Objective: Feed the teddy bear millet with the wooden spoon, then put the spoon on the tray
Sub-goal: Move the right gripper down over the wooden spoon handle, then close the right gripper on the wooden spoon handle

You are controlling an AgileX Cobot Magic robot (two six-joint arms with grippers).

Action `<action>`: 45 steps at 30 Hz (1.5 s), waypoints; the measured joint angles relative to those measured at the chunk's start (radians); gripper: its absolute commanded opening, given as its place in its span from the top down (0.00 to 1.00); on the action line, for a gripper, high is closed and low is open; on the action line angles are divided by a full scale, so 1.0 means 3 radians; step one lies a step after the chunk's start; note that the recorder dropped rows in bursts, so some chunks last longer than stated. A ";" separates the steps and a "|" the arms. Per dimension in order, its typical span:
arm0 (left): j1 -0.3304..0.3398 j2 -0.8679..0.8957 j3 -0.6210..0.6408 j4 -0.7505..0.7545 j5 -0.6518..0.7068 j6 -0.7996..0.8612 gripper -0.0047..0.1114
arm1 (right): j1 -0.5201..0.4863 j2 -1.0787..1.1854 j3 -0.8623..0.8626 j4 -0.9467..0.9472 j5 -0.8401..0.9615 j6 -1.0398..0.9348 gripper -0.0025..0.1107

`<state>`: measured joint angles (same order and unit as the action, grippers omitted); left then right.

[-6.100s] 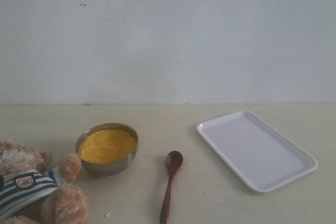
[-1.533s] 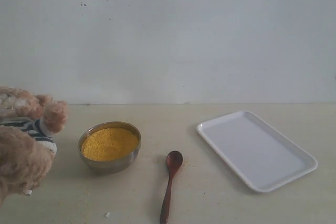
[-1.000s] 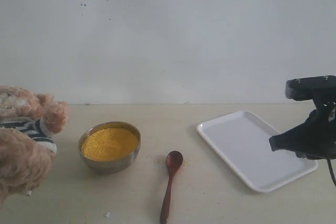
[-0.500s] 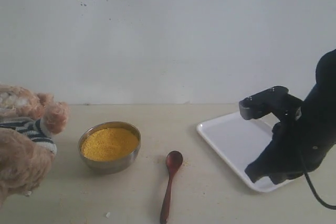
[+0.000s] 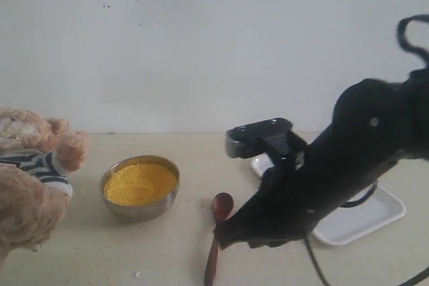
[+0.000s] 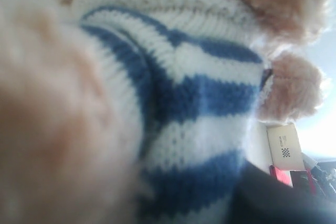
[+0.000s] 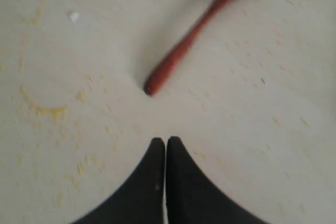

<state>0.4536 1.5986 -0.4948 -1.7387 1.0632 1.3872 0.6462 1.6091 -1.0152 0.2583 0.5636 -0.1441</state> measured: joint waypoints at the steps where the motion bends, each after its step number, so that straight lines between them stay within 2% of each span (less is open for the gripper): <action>1: 0.0000 0.0000 0.0000 0.0000 0.0000 0.0000 0.93 | 0.0104 0.0075 0.0000 -0.0017 -0.0192 0.0033 0.98; 6: 0.0000 0.0000 0.0000 0.0000 0.0000 0.0000 0.93 | 0.0351 0.0599 -0.0015 -0.0039 -0.1231 0.0480 0.98; 10: 0.0000 0.0000 0.0000 0.0000 0.0000 0.0000 0.93 | 0.0371 0.0789 -0.0015 -0.0088 -0.1509 0.0690 0.98; 12: 0.0000 0.0000 0.0000 0.0000 0.0000 0.0000 0.93 | 0.0371 0.0847 -0.0015 -0.0159 -0.1613 0.0696 0.94; 15: 0.0000 0.0000 0.0000 0.0000 0.0000 0.0000 0.93 | 0.0371 0.0930 -0.0015 -0.0255 -0.1728 0.0632 0.80; 19: 0.0000 0.0000 0.0000 0.0000 0.0000 0.0000 0.93 | 0.0371 0.1046 -0.0027 -0.0301 -0.1775 0.0430 0.52; 21: 0.0000 0.0000 0.0000 0.0000 0.0000 0.0000 0.93 | 0.0371 0.1074 -0.0027 -0.0310 -0.1781 0.0372 0.48; 29: 0.0000 0.0000 0.0000 0.0000 0.0000 0.0000 0.93 | 0.0371 0.1189 -0.0033 -0.0310 -0.2020 0.0322 0.48; 45: 0.0000 0.0000 0.0000 0.0000 0.0000 0.0000 0.93 | 0.0288 0.1385 -0.0033 -0.0310 -0.1991 0.0119 0.48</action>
<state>0.4536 1.5986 -0.4948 -1.7387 1.0632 1.3872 0.7327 2.0247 -1.0252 0.1655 -0.0336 -0.1083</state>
